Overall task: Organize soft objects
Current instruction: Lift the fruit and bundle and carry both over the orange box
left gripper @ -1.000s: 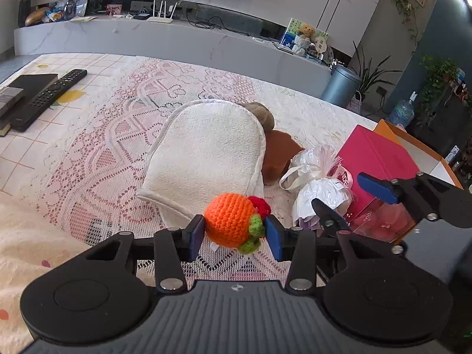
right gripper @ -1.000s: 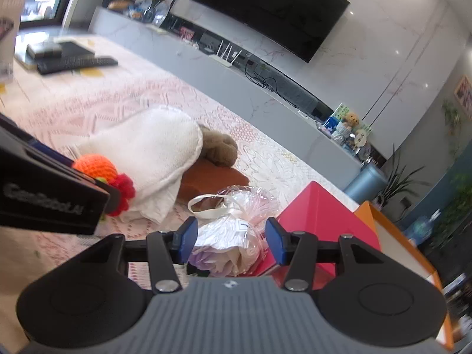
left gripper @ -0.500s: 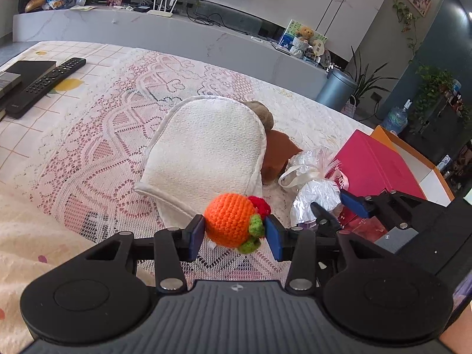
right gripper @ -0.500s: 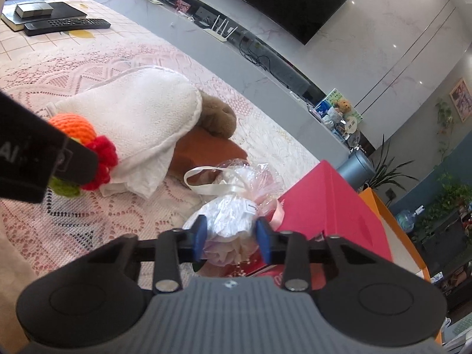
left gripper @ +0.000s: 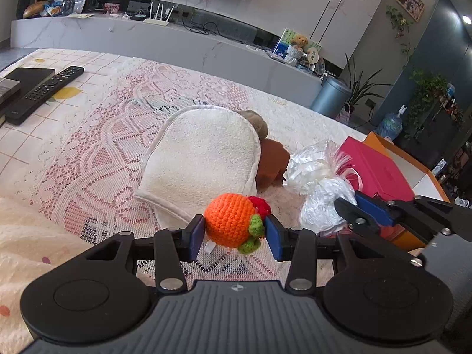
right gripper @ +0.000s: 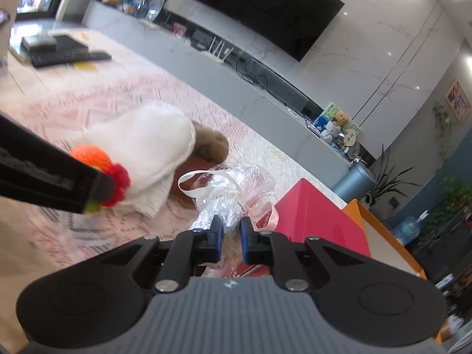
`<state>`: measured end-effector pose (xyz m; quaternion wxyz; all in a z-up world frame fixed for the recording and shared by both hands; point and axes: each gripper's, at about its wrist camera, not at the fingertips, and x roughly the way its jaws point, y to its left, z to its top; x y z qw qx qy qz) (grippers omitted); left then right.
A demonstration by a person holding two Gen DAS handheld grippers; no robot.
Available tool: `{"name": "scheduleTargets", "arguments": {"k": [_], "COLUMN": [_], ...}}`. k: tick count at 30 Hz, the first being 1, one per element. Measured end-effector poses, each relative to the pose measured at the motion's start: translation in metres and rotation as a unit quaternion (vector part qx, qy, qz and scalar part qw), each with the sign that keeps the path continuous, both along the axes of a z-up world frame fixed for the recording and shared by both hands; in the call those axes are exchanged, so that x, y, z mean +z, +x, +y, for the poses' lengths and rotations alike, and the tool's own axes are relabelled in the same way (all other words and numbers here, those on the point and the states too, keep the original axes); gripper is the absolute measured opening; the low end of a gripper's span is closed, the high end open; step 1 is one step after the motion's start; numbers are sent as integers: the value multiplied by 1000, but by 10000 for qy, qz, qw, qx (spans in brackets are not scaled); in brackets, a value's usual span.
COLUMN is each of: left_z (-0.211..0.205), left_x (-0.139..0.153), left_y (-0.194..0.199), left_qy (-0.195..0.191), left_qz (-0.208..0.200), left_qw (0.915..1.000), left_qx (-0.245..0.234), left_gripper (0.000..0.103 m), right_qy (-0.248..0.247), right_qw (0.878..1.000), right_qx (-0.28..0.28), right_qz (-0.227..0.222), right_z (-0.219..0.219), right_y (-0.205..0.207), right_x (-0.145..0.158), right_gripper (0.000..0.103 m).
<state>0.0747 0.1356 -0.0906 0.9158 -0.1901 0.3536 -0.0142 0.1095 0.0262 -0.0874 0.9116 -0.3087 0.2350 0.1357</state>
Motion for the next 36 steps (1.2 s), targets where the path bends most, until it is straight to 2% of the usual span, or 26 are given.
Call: {"name": "scheduleTargets", "arguments": {"k": [9,14,18,21,26,29,32,36], "left_z": [-5,-4,-12,-24,-62,-88,-109,-149], "left_x": [5,8,23,39,68,87,104,122], "left_y": [-8,-10,-17,-21,-13,0,18,44], "left_qy": [25,-80,101,19,48,201,57,152], "left_qz": [-153,-138,-249,-373,-545,-696,-776,-838], "left_qw": [9999,9999,9996,9993,9974,9943,9910,9822], "left_qx": [-47,23,41,-47,-464,-788,-1089,-1674], "left_gripper": [50,50,50,50,50,50,50,50], "right_qy": [914,1210,1644,1979,2243,2317,2437,2655], "right_qw": [9958,9926,9864,9802,9742,9722,9684,9607], "right_qx": [90,113,41,-65,-226,-325,-537,-811], "right_qz": [0,-20,13,70,-54,-121,-27,67], "right_z": [-30,-51,-76,-99,-138,-164,-195,-245], "right_y": [-35,-46,-46,-41,-43,-41,-30,-18], "right_x": [45,62,81,94,111,118,127,139], "right_gripper": [10,11,11,11,11,11,11,11]}}
